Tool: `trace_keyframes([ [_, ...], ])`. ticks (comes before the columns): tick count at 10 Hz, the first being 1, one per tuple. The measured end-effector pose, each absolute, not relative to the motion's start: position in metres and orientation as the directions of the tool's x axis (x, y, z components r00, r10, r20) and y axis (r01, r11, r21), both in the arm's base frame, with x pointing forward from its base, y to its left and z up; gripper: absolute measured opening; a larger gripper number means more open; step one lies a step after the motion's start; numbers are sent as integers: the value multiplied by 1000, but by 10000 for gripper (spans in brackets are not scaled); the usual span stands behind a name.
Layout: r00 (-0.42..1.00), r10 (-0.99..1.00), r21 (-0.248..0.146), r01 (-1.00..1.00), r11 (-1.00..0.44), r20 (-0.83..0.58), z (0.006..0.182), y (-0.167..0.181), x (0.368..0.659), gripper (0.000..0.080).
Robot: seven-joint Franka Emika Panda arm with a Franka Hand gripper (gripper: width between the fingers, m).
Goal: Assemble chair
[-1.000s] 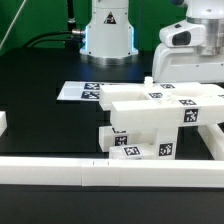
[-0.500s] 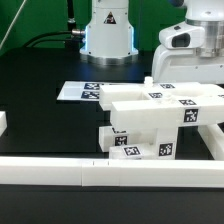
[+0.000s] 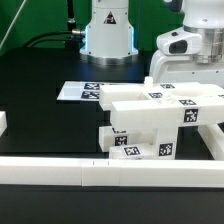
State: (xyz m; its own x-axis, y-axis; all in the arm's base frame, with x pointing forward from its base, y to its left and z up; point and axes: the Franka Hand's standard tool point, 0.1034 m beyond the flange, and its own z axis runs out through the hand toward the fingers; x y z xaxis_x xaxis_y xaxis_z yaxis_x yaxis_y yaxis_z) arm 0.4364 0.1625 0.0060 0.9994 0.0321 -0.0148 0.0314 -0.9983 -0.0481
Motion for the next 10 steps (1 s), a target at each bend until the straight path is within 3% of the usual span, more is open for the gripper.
trace_keyframes([
  [1, 999, 33, -47, 32, -998, -18, 5, 163, 433, 649],
  [3, 999, 35, -46, 34, -998, -21, 4, 164, 432, 385],
  [4, 999, 35, -46, 34, -998, -20, 4, 164, 432, 385],
  [5, 999, 35, -45, 34, -998, -20, 4, 162, 432, 281],
  [7, 999, 30, -47, 30, -998, -16, 8, 158, 435, 281],
  [10, 1000, 29, -60, 28, -998, -7, 33, 153, 446, 281],
])
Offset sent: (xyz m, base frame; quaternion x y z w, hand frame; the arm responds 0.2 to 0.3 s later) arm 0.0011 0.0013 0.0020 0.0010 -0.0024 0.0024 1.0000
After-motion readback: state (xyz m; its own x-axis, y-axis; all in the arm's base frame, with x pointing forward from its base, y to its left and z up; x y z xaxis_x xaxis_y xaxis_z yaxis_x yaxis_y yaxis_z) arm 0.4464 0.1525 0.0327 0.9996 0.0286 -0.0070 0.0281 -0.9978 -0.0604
